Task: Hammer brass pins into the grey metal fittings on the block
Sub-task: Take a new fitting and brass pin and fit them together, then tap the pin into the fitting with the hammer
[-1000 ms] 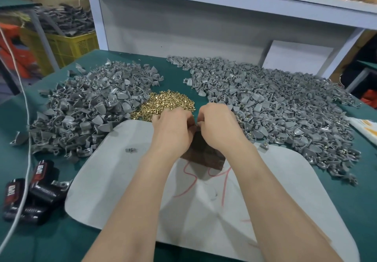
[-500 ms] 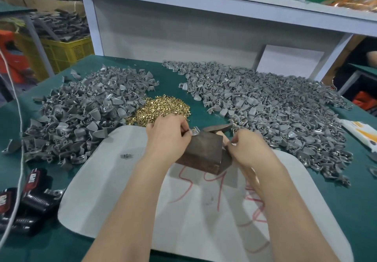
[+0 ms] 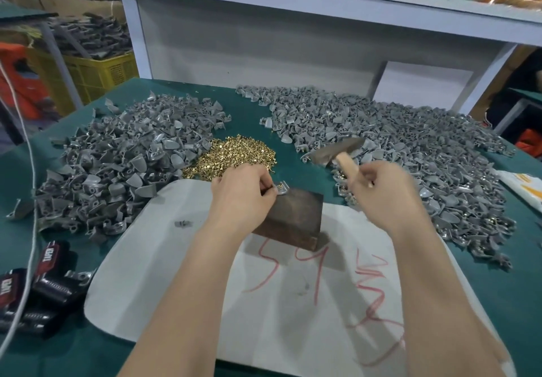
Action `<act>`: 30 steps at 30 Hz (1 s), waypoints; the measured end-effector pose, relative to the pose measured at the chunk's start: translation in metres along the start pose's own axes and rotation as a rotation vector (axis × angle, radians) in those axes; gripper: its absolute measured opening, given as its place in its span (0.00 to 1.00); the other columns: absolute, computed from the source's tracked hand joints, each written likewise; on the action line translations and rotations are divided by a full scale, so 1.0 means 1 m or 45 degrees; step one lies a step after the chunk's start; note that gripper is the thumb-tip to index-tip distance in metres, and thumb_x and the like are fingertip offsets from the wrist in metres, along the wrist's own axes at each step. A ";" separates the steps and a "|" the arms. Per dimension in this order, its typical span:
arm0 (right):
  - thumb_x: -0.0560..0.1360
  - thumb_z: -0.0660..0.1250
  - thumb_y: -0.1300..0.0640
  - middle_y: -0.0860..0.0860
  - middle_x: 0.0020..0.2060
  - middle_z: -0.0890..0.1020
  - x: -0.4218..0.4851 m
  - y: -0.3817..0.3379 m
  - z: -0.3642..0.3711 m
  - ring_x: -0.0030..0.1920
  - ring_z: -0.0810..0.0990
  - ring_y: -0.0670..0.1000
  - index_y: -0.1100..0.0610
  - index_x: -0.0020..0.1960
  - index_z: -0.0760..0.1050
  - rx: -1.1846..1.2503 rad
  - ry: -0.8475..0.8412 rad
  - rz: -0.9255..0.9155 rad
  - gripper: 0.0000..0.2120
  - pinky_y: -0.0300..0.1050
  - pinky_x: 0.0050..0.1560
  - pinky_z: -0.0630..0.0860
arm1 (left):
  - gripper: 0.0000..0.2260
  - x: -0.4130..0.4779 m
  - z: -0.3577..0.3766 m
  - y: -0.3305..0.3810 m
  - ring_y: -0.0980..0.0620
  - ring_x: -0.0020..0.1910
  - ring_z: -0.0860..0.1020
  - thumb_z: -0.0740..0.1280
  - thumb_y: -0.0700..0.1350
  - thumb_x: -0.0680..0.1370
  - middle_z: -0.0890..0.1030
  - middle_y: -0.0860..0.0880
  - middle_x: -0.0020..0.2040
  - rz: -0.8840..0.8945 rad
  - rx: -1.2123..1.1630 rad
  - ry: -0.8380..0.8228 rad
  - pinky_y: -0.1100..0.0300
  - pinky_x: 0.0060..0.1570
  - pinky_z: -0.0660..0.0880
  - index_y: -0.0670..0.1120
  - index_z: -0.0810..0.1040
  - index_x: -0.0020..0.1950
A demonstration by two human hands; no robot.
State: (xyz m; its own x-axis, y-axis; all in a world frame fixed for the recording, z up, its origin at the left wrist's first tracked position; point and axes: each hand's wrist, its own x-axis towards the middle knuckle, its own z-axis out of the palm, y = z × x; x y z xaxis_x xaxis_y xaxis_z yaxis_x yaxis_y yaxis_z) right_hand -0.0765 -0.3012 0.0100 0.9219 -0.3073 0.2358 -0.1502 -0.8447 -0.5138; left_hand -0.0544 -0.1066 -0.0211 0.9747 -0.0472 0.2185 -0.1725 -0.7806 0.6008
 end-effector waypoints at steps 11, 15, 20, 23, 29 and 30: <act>0.79 0.61 0.56 0.43 0.50 0.77 -0.021 -0.027 -0.009 0.44 0.76 0.43 0.48 0.72 0.66 0.231 0.102 -0.500 0.21 0.32 0.46 0.67 | 0.07 -0.002 -0.003 0.003 0.45 0.50 0.77 0.69 0.47 0.76 0.77 0.54 0.38 0.032 -0.003 -0.007 0.50 0.56 0.72 0.53 0.75 0.38; 0.79 0.61 0.55 0.48 0.63 0.77 -0.026 -0.024 -0.001 0.59 0.76 0.51 0.45 0.72 0.66 -0.072 -0.238 -0.565 0.21 0.36 0.56 0.66 | 0.06 -0.001 -0.004 0.004 0.44 0.50 0.77 0.69 0.44 0.75 0.78 0.51 0.40 0.027 -0.046 -0.010 0.49 0.55 0.73 0.51 0.77 0.39; 0.78 0.63 0.56 0.37 0.53 0.74 -0.027 -0.025 -0.009 0.52 0.70 0.32 0.45 0.70 0.68 0.291 0.216 -0.559 0.22 0.15 0.50 0.61 | 0.04 -0.001 -0.002 0.003 0.43 0.48 0.79 0.71 0.45 0.75 0.82 0.48 0.40 0.052 -0.063 0.029 0.50 0.51 0.75 0.46 0.83 0.42; 0.78 0.63 0.56 0.41 0.55 0.80 -0.030 -0.028 -0.003 0.51 0.78 0.42 0.42 0.69 0.68 0.039 -0.111 -0.621 0.21 0.31 0.52 0.72 | 0.04 0.000 -0.002 0.001 0.43 0.49 0.78 0.71 0.45 0.75 0.78 0.50 0.39 0.063 -0.051 0.034 0.51 0.52 0.74 0.46 0.82 0.42; 0.79 0.62 0.55 0.37 0.58 0.76 -0.031 -0.029 -0.002 0.54 0.73 0.35 0.44 0.70 0.67 0.266 0.200 -0.559 0.21 0.23 0.55 0.65 | 0.04 0.001 -0.002 0.001 0.44 0.47 0.79 0.71 0.45 0.74 0.76 0.52 0.36 0.083 -0.045 0.042 0.51 0.50 0.76 0.46 0.83 0.42; 0.78 0.62 0.55 0.35 0.56 0.75 -0.029 -0.029 -0.003 0.54 0.71 0.33 0.43 0.70 0.67 0.255 0.152 -0.562 0.21 0.20 0.52 0.63 | 0.03 0.001 -0.002 0.001 0.44 0.47 0.79 0.71 0.44 0.74 0.76 0.52 0.36 0.073 -0.047 0.038 0.51 0.50 0.76 0.46 0.83 0.42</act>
State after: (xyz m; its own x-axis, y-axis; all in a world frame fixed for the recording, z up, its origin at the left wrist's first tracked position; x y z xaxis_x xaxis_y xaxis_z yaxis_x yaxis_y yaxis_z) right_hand -0.1002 -0.2689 0.0202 0.8330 0.0023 0.5533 0.3271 -0.8085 -0.4892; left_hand -0.0541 -0.1061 -0.0193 0.9584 -0.0721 0.2761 -0.2337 -0.7534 0.6146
